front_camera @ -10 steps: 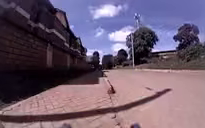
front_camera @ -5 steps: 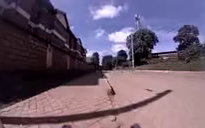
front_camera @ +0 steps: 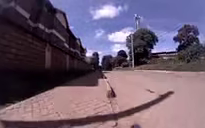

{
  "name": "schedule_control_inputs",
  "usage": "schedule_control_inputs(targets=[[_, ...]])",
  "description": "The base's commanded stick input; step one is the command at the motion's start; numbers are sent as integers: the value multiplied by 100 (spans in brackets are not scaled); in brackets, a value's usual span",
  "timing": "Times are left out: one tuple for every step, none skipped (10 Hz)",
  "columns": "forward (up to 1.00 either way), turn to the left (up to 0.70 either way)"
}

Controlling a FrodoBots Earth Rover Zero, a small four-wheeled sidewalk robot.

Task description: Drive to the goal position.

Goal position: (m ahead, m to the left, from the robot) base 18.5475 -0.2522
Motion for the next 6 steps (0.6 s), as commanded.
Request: schedule_control_inputs(targets=[[85, 6], [85, 0], [85, 4], [85, 13], [85, 21], [85, 13]])
